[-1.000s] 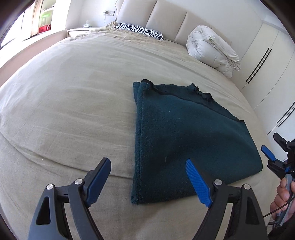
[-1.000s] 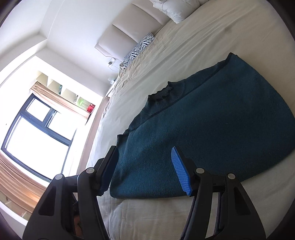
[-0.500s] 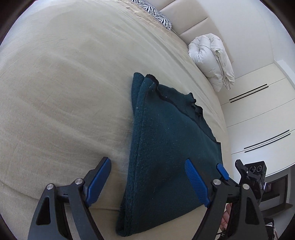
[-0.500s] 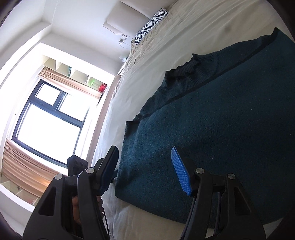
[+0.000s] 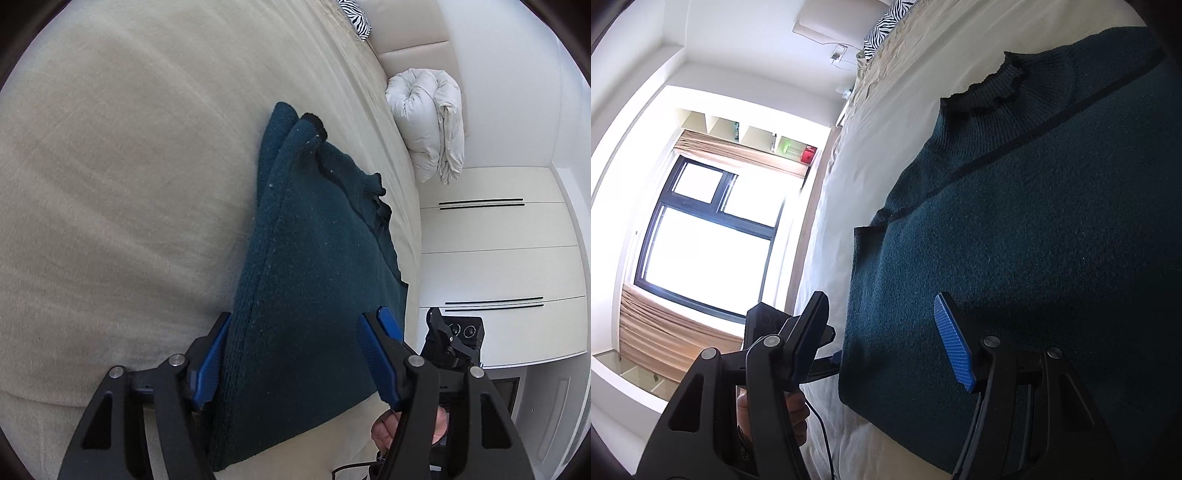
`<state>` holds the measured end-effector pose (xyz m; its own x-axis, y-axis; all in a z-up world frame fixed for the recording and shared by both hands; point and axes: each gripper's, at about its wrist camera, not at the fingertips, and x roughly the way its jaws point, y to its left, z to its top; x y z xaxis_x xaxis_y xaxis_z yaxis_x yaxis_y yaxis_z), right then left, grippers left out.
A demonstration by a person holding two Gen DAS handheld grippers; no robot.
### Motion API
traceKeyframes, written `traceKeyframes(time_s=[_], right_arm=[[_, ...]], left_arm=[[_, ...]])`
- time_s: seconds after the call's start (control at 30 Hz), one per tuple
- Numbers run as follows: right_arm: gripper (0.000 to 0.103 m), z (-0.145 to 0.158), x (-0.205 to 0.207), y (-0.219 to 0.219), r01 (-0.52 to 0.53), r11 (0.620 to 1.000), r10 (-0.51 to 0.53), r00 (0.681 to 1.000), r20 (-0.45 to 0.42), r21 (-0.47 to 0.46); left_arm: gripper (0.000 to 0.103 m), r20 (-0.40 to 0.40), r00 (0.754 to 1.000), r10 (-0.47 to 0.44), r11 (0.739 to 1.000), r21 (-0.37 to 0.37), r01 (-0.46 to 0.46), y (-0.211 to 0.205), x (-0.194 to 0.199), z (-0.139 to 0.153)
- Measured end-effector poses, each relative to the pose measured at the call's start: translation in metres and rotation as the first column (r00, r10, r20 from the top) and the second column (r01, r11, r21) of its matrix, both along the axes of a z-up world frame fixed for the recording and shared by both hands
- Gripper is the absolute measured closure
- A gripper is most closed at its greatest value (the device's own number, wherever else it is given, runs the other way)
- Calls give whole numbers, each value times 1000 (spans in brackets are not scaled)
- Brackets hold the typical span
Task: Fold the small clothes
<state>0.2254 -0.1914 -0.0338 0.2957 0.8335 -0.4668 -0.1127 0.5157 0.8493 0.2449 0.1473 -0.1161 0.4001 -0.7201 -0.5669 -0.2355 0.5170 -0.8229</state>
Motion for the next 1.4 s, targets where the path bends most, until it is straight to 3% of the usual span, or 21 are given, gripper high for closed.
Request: traceKeyframes(time_s=[0.07,0.13,0.17,0.3,0.63,0.83,1.0,1.13,1.3,1.37,1.4], right_arm=[[44,-3,4,8,-16,1000,16,1000,-9,1],[44,-7,9,15,-23,1000,23,999,-22,-7],[44,-10,11,18,-29,999,29,999,-29,-13],[48,-24,17,24,-45,997,42,998,-50,-61],[45,-23,19,3,10,999,-7,997,-82,45],[44,-8,24,-46,75,981,-66,996,-60,180],[40,-9,31,-91,126,963,-110,991,-79,237],[39,-16,36,-123,161,951,-135,985,-111,263],[38,-30,45,-161,219,930,-176,970,-167,295],[39,-35,45,-174,242,914,-191,965,-180,326],[39,-37,47,-178,246,909,-191,964,-187,336]], left_arm=[[51,1,1000,1,1000,5,-1,0,0,-1],[82,-4,1000,-1,1000,11,1,-1,1,-5],[83,-1,1000,3,1000,7,-3,-1,0,-6],[85,23,1000,13,1000,4,-13,0,-3,-4],[87,123,992,-26,997,72,18,-19,0,47],[87,188,977,-104,990,116,83,-63,11,85],[87,226,954,-197,975,148,166,-127,27,106],[87,234,938,-255,965,129,230,-180,41,104],[86,204,922,-330,942,136,307,-244,52,75],[80,189,916,-355,932,145,332,-260,52,63],[72,184,914,-363,930,140,341,-263,51,58]])
